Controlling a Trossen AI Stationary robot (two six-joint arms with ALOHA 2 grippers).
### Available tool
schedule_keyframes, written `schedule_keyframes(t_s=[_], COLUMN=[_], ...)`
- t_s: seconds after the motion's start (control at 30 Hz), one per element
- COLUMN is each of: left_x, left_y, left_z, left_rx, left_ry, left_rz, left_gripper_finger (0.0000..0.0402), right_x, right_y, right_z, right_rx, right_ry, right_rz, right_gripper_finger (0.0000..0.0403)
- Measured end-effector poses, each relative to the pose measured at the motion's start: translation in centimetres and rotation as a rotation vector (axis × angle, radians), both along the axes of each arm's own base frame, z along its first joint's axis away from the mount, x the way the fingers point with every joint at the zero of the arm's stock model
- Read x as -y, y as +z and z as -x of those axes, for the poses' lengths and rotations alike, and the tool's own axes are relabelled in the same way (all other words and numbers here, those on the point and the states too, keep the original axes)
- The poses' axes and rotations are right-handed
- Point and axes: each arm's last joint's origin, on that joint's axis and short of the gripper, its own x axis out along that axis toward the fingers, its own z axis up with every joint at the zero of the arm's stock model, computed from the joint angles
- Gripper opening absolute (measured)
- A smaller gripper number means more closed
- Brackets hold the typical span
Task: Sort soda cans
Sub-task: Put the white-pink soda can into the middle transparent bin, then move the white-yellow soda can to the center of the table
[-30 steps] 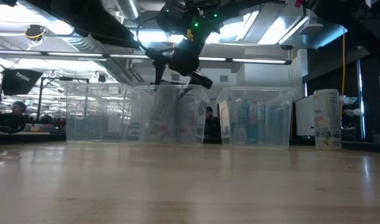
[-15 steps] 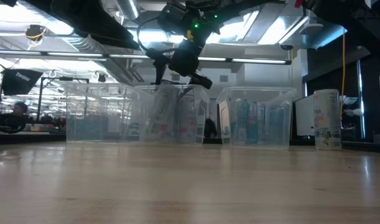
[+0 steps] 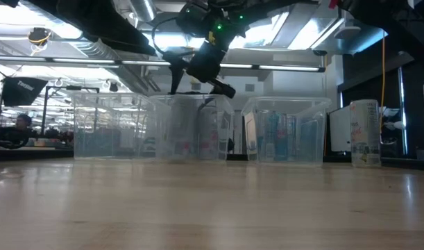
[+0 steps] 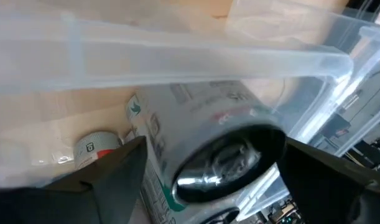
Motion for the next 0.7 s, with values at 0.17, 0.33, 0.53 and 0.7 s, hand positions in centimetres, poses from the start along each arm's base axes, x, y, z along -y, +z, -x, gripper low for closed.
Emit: schedule_keyframes(t_s=[0.17,0.33,0.53,0.7], left_x=[0.0,0.0,0.0,0.1], left_y=[0.0,0.0,-0.1,-0.2], left_z=[0.0,0.0,0.0,0.1], left_rx=[0.0,0.0,-0.002,-0.013], left_ry=[0.0,0.0,0.004,0.005], left_rz=[0.0,0.0,0.009,0.016], left_gripper_finger=[0.0373,0.0373,0.0373,0.0373], right_x=[0.0,-0.1,-1.7,-4.2], right_y=[0.1,0.5,3.3,6.8], right_z=[0.0,0.0,1.1,3.5], right_rx=[0.003,0.01,0.035,0.063], right_ry=[0.003,-0.06,-0.059,-0.087], right_rz=[-0.004,0.082,0.104,0.027], right_gripper_finger=[0.0393,0.0388,0.0377,0.0376])
